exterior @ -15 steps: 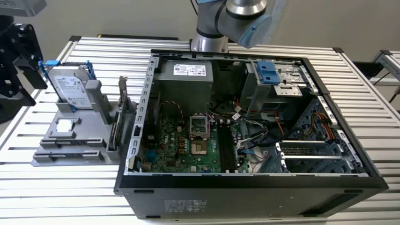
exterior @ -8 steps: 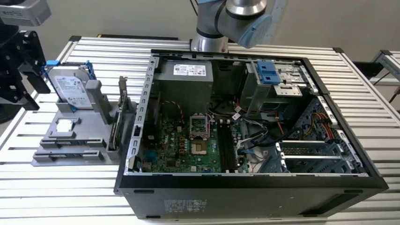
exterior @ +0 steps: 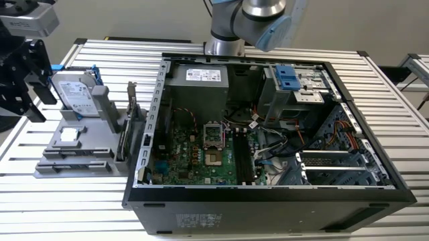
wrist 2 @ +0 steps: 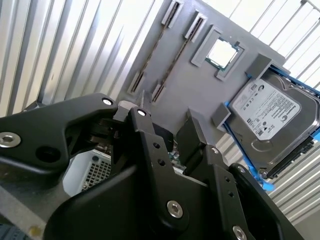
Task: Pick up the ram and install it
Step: 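Pick up the ram and move it above insertion slot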
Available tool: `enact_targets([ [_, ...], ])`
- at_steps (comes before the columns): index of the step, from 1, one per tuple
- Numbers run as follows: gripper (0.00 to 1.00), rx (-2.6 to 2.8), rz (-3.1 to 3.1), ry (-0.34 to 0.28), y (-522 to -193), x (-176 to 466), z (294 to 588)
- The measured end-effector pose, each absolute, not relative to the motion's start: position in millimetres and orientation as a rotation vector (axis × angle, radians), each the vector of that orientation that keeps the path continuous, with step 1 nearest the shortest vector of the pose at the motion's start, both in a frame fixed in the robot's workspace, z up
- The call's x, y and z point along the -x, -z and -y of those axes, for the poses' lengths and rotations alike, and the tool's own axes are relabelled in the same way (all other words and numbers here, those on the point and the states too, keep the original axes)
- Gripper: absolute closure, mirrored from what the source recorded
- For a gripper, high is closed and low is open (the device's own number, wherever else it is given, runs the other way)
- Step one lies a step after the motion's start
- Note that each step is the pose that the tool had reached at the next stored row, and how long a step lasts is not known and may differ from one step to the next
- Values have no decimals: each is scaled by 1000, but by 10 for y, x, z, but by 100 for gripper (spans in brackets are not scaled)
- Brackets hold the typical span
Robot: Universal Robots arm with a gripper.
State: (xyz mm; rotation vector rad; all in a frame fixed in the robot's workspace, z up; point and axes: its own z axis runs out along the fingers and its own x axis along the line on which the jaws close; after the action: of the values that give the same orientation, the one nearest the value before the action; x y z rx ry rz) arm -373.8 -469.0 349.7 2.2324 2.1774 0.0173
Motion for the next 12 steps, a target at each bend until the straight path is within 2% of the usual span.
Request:
enact_targets([
  [12,0,-2232,-2177,-17,-3346,3738,4689],
])
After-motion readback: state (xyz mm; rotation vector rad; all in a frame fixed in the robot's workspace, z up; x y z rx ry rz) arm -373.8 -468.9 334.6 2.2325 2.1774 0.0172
